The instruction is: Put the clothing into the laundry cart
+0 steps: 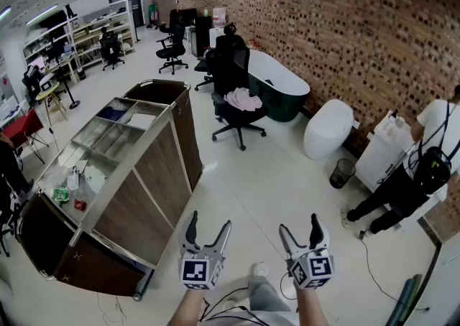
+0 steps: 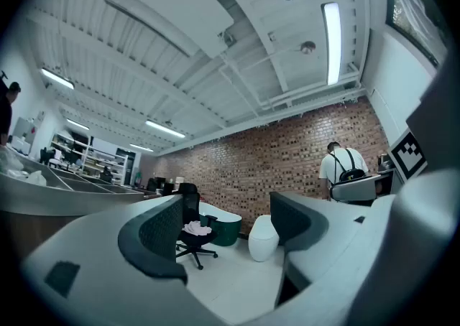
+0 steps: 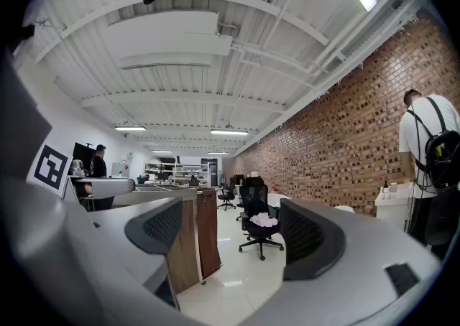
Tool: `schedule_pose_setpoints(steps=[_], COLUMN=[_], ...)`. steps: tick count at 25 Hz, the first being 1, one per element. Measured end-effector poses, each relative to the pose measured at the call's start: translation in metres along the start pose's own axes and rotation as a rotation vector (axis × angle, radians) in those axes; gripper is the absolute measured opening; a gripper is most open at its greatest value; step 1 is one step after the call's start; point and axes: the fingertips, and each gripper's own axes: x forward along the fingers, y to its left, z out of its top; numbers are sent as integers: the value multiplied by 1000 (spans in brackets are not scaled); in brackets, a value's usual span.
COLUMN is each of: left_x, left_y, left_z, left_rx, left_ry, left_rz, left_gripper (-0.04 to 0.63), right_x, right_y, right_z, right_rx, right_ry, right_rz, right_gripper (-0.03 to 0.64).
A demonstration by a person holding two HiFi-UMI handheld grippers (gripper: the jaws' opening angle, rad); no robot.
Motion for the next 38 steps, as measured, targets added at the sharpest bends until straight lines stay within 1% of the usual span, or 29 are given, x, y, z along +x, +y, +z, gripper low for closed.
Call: schedule_pose_setpoints(steps=[4,8,10,12,17,21,24,26,29,31,33,35,38], left_x=[32,84,118,155,249,312,350,370,393,411,431,451,488], left_y=[2,-8,-18,-31,-68,-96,-100,-103,-97,-94,-90,-78,-56], left_z=[-6,-11,-17,-19,-25,-20,-29,-32,-38,-37,-36,-44,-58], left_rx=[10,15,47,61,57,29,64,77,73,61,31,35,36], left_ry=[-3,-13,-20,-25,-9,2,0,7,29,32,35,38,21], left_rz=[6,14,5,-7,-45,-54,-54,-55,-33,-29,-22,-15,-14], left_gripper=[370,370,370,370,370,370,370,370,370,370,370,370,370], right_x=[30,71,95,120,177,218,251,268,293,312,333,355,393], right_y=[-18,-50,-76,-106,-189,-241,-271,-283,-293,-300,-305,-307,-313], right_z=[-9,-9,-6,-3,5,9,10,10,7,4,2,0,-3], right_rx=[15,14,9,8,20,3,12,18,25,32,32,24,5], right_ry=[-3,-15,-27,-36,-59,-57,-65,-57,-37,-40,-41,-34,-26], right_rz=[12,43,53,50,25,34,42,51,73,83,94,108,113], right_gripper=[449,449,449,449,449,449,449,449,449,449,449,449,449])
